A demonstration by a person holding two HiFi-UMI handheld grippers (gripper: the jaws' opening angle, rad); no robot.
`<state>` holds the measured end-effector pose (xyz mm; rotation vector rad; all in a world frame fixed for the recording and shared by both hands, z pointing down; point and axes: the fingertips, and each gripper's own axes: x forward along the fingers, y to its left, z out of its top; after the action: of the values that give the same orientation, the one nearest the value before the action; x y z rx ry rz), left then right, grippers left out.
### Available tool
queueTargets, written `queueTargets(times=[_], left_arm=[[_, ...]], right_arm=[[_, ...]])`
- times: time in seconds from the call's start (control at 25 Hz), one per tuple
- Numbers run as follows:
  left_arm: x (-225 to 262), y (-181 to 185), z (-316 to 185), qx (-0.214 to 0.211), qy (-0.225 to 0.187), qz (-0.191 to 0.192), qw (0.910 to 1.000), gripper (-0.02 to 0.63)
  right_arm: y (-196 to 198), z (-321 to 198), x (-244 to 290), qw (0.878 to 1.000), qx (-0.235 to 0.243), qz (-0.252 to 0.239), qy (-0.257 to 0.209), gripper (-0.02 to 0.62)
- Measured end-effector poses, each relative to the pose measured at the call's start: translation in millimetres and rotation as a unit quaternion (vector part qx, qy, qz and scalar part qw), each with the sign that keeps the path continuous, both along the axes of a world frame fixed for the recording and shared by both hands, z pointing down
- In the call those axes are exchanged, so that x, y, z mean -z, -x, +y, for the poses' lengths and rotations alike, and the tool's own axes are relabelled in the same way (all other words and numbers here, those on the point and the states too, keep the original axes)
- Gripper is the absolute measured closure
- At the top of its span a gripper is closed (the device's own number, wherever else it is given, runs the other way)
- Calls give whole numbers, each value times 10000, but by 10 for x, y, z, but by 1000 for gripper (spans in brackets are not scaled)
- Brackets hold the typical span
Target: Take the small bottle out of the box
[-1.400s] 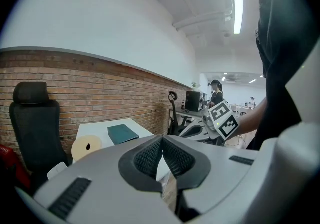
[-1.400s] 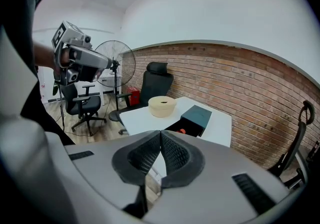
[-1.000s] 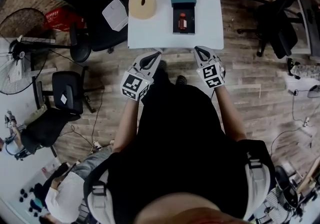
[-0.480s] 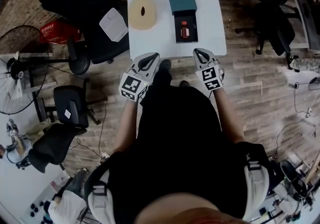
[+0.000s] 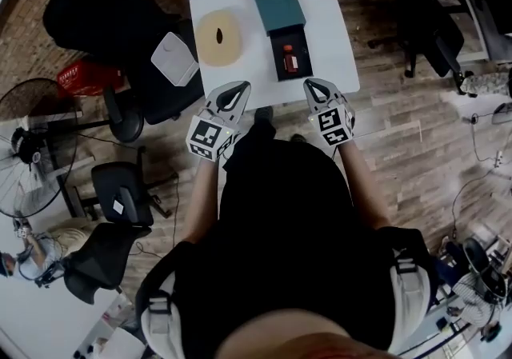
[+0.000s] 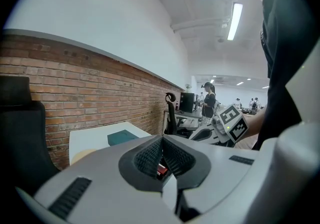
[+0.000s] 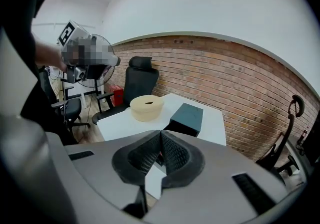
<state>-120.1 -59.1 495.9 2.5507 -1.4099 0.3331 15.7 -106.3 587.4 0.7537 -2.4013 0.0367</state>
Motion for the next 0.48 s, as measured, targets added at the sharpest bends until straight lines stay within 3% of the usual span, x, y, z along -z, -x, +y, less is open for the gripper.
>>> queueTargets(times=[0.48], left_arm=[[-45, 46, -462, -560, 34, -13, 9984, 586]], right_arm=[[29, -248, -181, 9985, -519, -14, 192, 596]])
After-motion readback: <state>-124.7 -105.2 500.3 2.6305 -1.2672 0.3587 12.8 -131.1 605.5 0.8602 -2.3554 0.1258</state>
